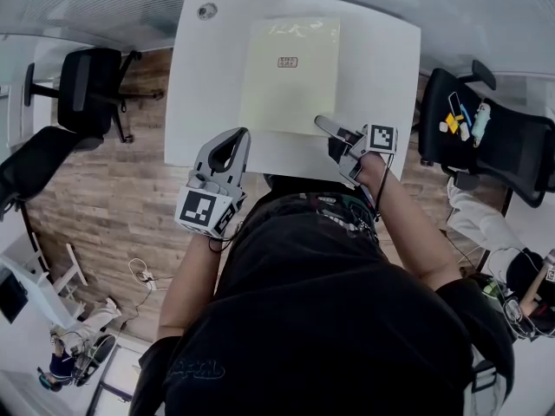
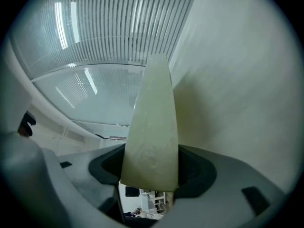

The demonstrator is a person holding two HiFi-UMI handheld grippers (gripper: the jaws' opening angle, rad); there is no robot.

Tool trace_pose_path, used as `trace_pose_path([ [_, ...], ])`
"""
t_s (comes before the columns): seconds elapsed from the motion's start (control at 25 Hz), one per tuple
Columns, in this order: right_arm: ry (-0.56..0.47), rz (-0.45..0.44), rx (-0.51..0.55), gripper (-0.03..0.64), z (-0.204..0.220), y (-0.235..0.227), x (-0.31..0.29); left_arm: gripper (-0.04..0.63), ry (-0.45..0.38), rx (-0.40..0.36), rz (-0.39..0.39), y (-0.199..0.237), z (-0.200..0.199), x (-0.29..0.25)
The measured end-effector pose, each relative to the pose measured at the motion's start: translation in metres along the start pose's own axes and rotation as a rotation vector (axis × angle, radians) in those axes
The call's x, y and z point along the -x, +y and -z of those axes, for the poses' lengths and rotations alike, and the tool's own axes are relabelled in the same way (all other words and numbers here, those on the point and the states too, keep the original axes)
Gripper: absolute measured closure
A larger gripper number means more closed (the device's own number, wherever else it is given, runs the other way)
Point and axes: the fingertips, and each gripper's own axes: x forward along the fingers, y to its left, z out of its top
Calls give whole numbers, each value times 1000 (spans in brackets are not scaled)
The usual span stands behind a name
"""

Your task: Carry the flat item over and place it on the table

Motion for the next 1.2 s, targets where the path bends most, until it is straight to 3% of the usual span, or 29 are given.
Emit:
trace_pose_path([
  [0.12,19,40,65,319,0,-6,-1,581,7,6,6,-2,1,-3],
  [0.68,77,76,108,319,13,-28,-5,581,16,21,7,-7,7,-1],
  [1.2,123,308,231,284,12,-63,-13,581,30,35,34,-1,7,1],
])
